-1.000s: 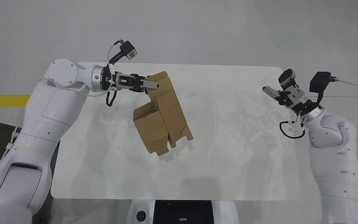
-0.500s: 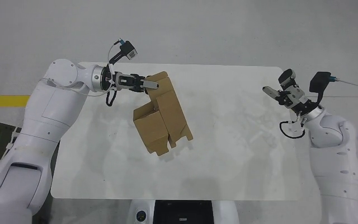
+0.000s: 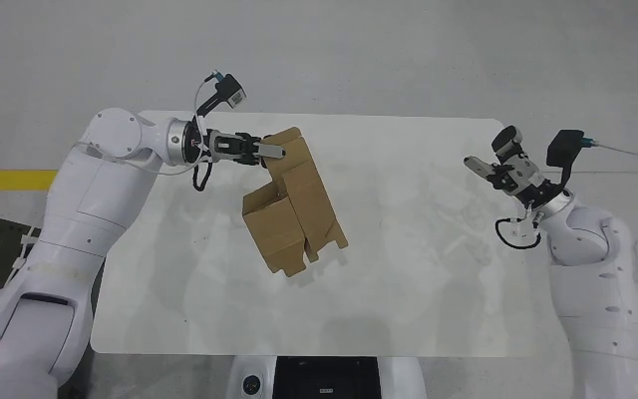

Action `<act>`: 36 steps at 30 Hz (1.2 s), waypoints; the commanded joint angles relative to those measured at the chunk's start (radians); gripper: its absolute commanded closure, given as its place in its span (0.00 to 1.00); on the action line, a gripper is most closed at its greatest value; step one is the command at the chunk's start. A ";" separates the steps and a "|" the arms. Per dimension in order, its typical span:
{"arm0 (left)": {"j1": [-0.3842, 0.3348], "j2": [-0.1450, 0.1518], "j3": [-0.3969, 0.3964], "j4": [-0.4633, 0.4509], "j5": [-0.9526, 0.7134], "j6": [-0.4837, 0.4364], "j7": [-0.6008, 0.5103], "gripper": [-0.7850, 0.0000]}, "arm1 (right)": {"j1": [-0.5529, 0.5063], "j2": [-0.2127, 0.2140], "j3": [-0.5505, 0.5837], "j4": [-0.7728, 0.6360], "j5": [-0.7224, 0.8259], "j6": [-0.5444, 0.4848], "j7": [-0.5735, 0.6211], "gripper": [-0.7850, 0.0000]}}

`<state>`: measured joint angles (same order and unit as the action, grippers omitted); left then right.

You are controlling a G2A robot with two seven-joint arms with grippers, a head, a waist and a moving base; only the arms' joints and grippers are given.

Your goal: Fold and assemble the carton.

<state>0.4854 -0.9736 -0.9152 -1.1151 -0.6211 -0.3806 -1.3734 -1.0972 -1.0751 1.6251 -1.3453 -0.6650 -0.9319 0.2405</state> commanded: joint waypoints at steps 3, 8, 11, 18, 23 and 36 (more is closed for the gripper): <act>0.003 0.001 -0.009 -0.015 0.011 -0.009 -0.016 1.00 | 0.005 0.002 -0.039 -0.002 0.117 -0.001 0.078 0.00; -0.013 -0.008 0.007 -0.021 0.022 -0.025 -0.041 1.00 | 0.009 0.007 -0.107 -0.022 0.321 0.050 0.241 0.00; -0.026 -0.017 0.028 -0.018 0.025 -0.023 -0.044 1.00 | 0.014 0.012 -0.152 -0.041 0.464 0.088 0.383 0.00; -0.067 -0.040 0.087 -0.018 0.021 -0.028 -0.038 1.00 | 0.019 0.022 -0.213 -0.097 0.698 0.189 0.588 0.00; -0.094 -0.059 0.132 -0.011 0.010 -0.045 -0.021 1.00 | 0.014 0.024 -0.253 -0.140 0.781 0.250 0.658 0.00; -0.163 -0.118 0.244 0.022 -0.044 -0.082 0.015 1.00 | 0.038 0.012 -0.374 -0.213 0.842 0.314 0.691 0.00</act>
<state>0.3257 -1.0883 -0.6764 -1.0965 -0.6611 -0.4615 -1.3589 -1.0619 -1.0622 1.2588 -1.5559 0.1776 -0.6192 0.9312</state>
